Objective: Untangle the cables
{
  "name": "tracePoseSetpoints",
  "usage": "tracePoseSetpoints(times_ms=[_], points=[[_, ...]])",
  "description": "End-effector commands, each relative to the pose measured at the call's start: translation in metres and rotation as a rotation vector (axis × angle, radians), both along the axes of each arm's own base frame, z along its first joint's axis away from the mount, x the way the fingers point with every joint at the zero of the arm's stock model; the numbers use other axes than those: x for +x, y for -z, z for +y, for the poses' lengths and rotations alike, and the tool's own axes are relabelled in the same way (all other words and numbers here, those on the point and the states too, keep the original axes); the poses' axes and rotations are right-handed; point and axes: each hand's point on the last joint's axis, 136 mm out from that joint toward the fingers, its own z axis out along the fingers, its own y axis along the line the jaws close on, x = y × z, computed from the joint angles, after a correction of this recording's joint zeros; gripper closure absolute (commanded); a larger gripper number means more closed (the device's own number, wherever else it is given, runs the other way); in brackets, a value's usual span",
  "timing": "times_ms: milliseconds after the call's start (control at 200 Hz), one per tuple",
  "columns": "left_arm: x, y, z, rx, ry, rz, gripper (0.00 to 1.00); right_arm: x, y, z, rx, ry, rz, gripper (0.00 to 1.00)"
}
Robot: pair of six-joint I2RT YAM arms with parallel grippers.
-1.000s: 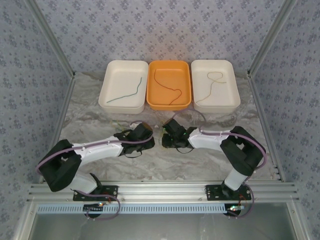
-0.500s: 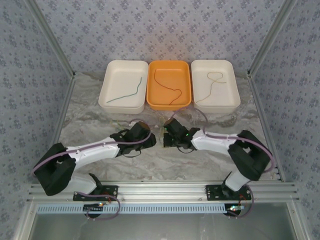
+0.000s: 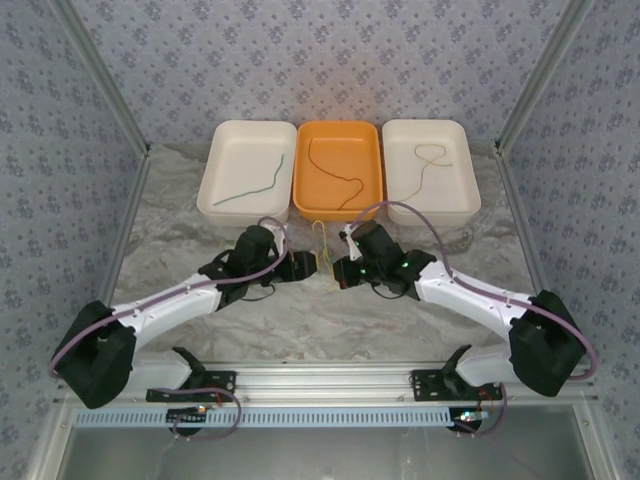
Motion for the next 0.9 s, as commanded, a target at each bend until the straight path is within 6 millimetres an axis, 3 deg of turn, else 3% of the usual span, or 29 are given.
tracePoseSetpoints(times_ms=[0, 255, 670, 759, 894], points=[[-0.005, -0.014, -0.010, -0.039, 0.083, -0.047, 0.41, -0.006, -0.008, 0.000, 0.019, -0.040, 0.004, 1.00], [0.008, 0.001, -0.010, -0.004, 0.047, -0.024, 0.45, -0.010, -0.014, 0.005, 0.059, -0.058, 0.014, 1.00], [0.018, -0.002, -0.024, -0.071, 0.049, -0.010, 0.57, -0.012, -0.018, 0.007, 0.080, -0.067, 0.015, 1.00], [0.019, -0.004, -0.024, -0.077, 0.046, -0.015, 0.67, -0.012, -0.016, 0.007, 0.080, -0.066, 0.017, 1.00], [0.025, -0.004, -0.016, -0.056, -0.004, -0.020, 1.00, -0.012, -0.016, 0.005, 0.076, -0.062, 0.016, 1.00]])
